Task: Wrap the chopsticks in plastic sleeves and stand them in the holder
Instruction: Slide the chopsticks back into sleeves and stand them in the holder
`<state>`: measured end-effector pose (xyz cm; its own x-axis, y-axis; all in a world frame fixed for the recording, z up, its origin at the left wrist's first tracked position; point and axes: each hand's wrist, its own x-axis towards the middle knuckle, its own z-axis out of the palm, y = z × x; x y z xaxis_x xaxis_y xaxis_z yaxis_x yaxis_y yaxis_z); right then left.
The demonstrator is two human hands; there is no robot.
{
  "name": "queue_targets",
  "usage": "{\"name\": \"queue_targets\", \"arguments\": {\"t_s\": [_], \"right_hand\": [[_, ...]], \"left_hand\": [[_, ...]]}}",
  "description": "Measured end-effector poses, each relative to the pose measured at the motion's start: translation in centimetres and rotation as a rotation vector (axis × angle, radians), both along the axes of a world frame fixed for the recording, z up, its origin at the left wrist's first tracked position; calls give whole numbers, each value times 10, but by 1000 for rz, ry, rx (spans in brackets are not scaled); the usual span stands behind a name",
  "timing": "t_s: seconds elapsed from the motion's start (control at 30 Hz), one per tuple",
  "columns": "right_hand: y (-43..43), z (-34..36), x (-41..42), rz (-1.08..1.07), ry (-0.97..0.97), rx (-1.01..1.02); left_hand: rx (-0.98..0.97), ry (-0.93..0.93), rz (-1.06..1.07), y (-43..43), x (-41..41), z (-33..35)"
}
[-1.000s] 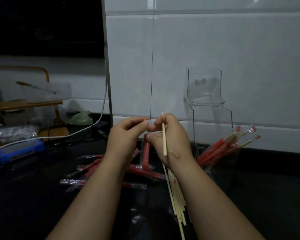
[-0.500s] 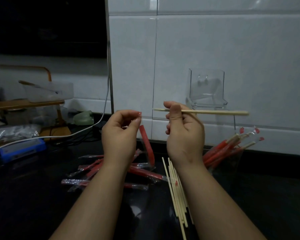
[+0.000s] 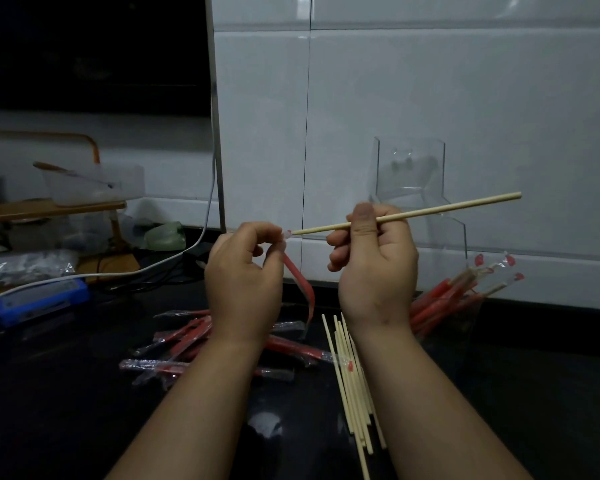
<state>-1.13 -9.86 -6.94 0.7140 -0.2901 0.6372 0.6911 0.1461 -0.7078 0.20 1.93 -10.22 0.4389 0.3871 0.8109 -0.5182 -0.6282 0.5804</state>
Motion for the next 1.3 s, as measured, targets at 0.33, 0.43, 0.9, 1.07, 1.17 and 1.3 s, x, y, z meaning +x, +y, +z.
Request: {"name": "queue_targets", "arguments": {"t_s": [0.33, 0.43, 0.9, 1.07, 1.17, 1.3], "right_hand": [[1, -4, 8, -90, 45, -101], [0, -4, 9, -88, 61, -91], [-2, -3, 7, -58, 90, -185], [-2, 1, 2, -110, 17, -81], [-4, 5, -1, -192, -75, 21], [-4, 7, -6, -202, -137, 33]], "left_hand": [[114, -43, 8, 0, 2, -2], [142, -53, -17, 0, 1, -2], [156, -68, -126, -5, 1, -3], [172, -116, -47, -3, 2, -3], [244, -165, 25, -1, 4, -3], [278, -173, 0, -1, 4, -4]]}}
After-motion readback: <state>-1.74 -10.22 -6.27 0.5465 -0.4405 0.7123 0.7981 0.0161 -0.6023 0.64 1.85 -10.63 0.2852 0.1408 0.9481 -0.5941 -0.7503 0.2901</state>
